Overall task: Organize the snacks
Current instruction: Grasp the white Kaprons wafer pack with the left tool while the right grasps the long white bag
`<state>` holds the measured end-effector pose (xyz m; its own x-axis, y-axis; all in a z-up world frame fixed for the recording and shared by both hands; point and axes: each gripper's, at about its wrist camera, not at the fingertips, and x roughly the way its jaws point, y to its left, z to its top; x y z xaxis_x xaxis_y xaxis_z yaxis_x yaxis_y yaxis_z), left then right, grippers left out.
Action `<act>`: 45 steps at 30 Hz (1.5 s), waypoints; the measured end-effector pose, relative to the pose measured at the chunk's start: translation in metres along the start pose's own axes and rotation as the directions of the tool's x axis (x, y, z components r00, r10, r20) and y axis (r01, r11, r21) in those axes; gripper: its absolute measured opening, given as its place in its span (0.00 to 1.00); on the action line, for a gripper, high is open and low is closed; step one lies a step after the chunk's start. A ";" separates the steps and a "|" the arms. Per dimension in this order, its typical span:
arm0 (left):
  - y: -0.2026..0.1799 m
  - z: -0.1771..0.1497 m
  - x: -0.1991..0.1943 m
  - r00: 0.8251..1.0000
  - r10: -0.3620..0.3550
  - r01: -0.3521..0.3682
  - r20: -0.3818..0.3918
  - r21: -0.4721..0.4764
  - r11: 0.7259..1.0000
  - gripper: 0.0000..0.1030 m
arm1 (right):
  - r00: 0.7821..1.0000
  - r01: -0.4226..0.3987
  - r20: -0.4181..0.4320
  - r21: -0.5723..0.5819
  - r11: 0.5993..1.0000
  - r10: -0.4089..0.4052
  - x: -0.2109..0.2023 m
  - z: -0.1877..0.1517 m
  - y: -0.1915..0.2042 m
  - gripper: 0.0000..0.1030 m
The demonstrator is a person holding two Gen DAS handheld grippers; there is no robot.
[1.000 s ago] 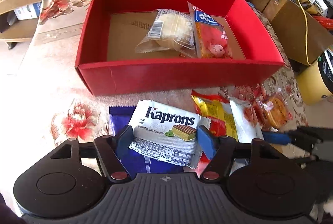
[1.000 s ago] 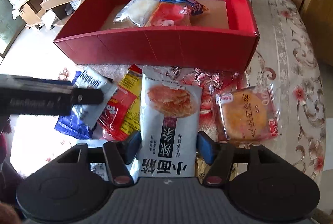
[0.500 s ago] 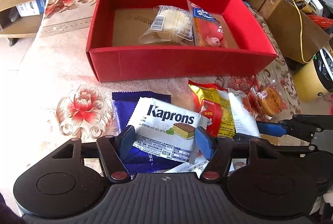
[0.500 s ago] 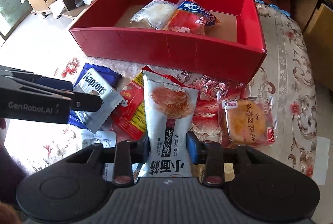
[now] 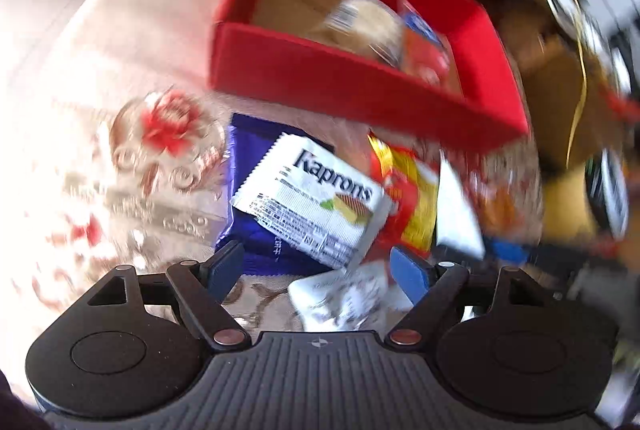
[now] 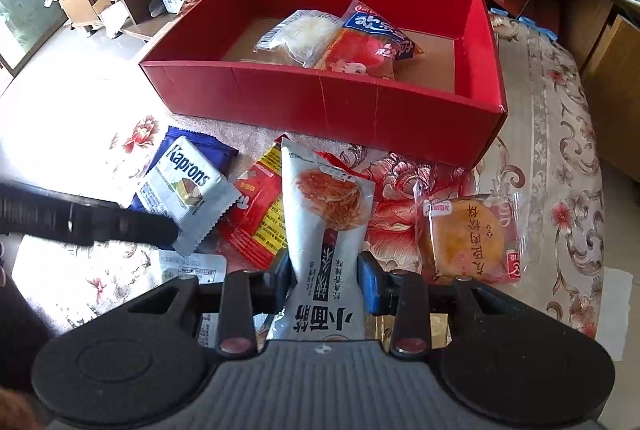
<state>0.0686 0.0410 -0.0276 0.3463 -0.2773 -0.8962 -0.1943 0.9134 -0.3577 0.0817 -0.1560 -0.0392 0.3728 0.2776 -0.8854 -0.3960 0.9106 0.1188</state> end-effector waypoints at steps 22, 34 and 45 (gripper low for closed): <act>-0.002 0.006 0.015 0.979 0.192 -0.185 0.068 -0.092 0.978 0.69 | 1.000 -0.031 -0.006 -0.043 0.999 0.031 -0.007 -0.011 0.002 0.34; -0.003 0.010 0.027 0.972 0.220 -0.213 0.080 -0.085 0.973 0.76 | 1.000 -0.022 -0.012 -0.033 0.999 0.022 0.004 -0.003 0.003 0.40; -0.004 0.001 0.023 0.973 0.210 -0.212 0.099 0.017 0.977 0.64 | 1.000 -0.029 0.007 0.013 0.999 0.029 -0.002 -0.005 -0.011 0.26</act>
<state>0.0787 0.0311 -0.0462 0.3873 -0.0485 -0.9207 -0.2475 0.9565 -0.1546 0.0811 -0.1678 -0.0407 0.3669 0.3059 -0.8785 -0.3955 0.9061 0.1503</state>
